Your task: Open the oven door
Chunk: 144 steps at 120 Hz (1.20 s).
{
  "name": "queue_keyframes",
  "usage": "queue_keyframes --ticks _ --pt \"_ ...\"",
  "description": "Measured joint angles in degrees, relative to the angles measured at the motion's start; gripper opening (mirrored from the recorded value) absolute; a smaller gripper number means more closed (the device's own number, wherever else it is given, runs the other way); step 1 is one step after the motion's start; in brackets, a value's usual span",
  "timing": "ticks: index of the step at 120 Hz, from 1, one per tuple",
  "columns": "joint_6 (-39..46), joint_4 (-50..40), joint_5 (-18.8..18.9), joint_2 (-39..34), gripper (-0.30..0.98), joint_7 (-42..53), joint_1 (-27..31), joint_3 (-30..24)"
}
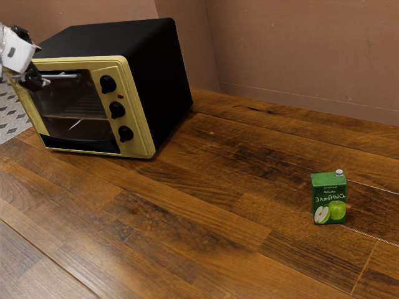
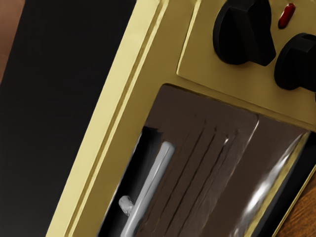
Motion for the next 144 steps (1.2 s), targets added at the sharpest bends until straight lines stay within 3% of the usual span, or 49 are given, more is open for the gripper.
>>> queue_keyframes --ticks 29,102,144 --pt "2.1 -1.1 -4.4 1.7 0.69 3.3 2.1 0.2" --pt "3.5 1.4 -7.7 8.5 0.69 9.6 2.4 -1.5" --pt "3.6 2.4 -10.2 10.1 0.69 12.9 7.3 -5.9"
